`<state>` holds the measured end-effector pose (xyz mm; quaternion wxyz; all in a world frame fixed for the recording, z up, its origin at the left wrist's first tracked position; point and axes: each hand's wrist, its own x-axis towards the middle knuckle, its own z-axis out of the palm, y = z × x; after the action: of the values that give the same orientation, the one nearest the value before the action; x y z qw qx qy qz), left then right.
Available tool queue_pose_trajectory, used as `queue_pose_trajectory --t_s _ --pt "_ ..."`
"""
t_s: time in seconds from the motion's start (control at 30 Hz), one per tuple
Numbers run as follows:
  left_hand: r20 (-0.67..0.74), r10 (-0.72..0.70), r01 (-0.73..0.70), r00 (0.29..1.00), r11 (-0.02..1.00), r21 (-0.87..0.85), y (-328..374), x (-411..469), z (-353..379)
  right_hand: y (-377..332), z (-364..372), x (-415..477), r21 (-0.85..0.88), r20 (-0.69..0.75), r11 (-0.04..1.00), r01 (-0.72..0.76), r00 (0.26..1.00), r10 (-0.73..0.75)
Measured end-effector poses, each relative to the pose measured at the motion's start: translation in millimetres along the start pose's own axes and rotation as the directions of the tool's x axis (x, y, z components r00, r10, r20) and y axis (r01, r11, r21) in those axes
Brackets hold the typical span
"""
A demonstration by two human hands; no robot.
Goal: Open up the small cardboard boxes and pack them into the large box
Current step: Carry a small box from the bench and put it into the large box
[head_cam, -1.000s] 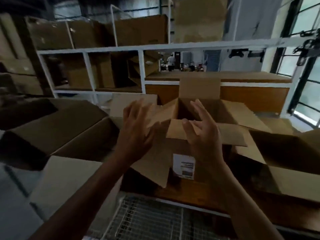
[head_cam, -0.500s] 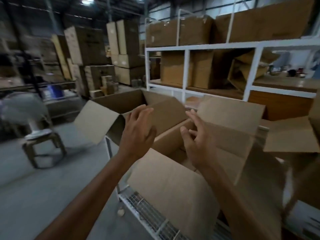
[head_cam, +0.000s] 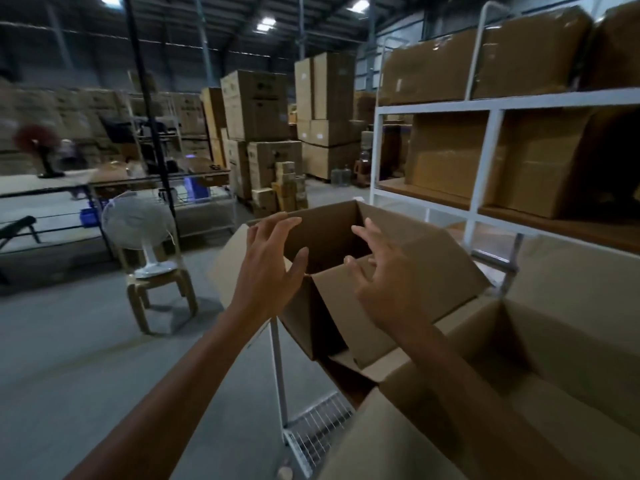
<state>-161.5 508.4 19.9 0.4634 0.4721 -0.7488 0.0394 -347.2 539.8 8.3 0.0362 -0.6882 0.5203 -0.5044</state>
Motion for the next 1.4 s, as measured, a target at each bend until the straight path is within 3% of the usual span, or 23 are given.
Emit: queue_pose_trajectory --t_s 0.33,0.57,0.73,0.97,1.23,1.4 --pt "0.029 0.006 -0.003 1.000 0.996 -0.088 -55 75 61 49 52 74 -0.029 -0.013 0.999 -0.039 0.999 0.039" --pt "0.108 0.156 -0.121 0.982 0.953 -0.278 -83 139 123 81 58 109 -0.184 -0.178 0.973 -0.143 0.978 0.110" --pt "0.187 0.290 -0.183 0.939 0.879 -0.441 -90 175 159 85 63 125 -0.287 -0.359 0.914 -0.288 0.917 0.177" --pt "0.206 0.450 -0.233 0.869 0.738 -0.634 -84 176 180 73 74 108 -0.363 -0.465 0.824 -0.435 0.851 0.245" --pt "0.105 0.565 -0.301 0.818 0.577 -0.759 -63 136 146 20 67 58 -0.432 -0.527 0.738 -0.519 0.809 0.261" --pt "0.145 0.688 -0.309 0.711 0.491 -0.814 -57 85 134 -9 70 -12 -0.364 -0.617 0.682 -0.635 0.713 0.334"
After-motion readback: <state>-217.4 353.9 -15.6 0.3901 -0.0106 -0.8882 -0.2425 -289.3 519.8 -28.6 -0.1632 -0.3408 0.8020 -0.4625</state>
